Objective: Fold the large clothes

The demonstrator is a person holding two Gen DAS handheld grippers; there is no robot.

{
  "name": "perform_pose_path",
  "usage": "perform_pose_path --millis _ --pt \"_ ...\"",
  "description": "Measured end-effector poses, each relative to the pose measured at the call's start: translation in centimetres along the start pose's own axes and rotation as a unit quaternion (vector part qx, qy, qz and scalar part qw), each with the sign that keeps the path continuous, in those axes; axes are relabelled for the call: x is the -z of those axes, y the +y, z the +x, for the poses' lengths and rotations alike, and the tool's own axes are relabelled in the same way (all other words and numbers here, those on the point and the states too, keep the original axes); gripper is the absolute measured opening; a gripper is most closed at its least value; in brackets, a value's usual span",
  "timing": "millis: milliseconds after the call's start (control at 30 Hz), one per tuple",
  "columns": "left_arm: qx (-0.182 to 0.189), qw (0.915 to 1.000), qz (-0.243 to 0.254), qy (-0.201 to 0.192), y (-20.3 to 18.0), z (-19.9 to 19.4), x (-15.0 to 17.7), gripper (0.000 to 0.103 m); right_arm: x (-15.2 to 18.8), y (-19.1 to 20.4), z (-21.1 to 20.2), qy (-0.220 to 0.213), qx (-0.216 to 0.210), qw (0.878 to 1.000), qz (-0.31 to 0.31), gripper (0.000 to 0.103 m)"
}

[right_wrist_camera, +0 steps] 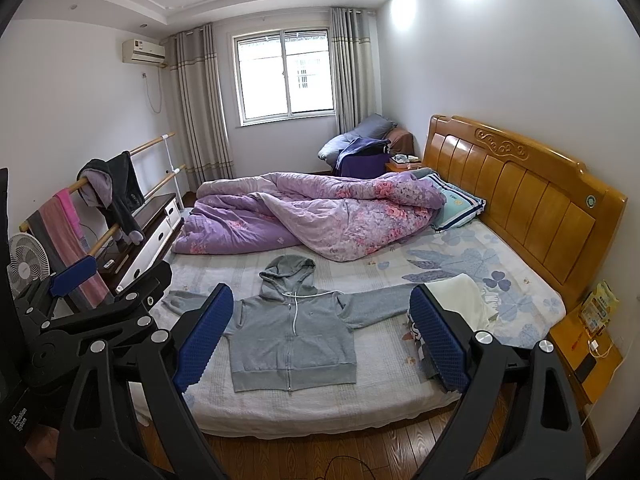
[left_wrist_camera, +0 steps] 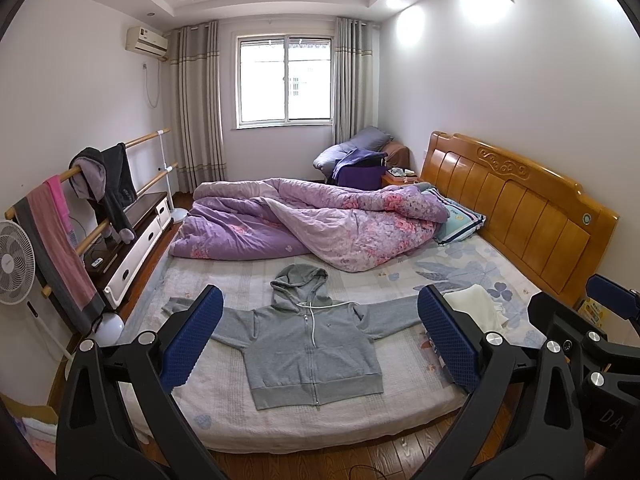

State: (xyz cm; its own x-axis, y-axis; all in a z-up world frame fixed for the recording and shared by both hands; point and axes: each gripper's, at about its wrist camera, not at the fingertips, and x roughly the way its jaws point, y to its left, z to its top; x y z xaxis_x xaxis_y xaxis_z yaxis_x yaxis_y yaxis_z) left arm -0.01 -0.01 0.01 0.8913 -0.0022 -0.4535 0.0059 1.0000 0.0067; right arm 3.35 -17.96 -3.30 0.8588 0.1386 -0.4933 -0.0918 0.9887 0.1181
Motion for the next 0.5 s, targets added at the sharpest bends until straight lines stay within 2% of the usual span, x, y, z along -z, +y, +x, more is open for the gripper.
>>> perform_pose_path --millis 500 --pt "0.000 1.0000 0.000 -0.001 0.00 -0.01 0.01 0.098 0.06 -0.26 -0.13 -0.001 0.001 1.000 -0.001 0.087"
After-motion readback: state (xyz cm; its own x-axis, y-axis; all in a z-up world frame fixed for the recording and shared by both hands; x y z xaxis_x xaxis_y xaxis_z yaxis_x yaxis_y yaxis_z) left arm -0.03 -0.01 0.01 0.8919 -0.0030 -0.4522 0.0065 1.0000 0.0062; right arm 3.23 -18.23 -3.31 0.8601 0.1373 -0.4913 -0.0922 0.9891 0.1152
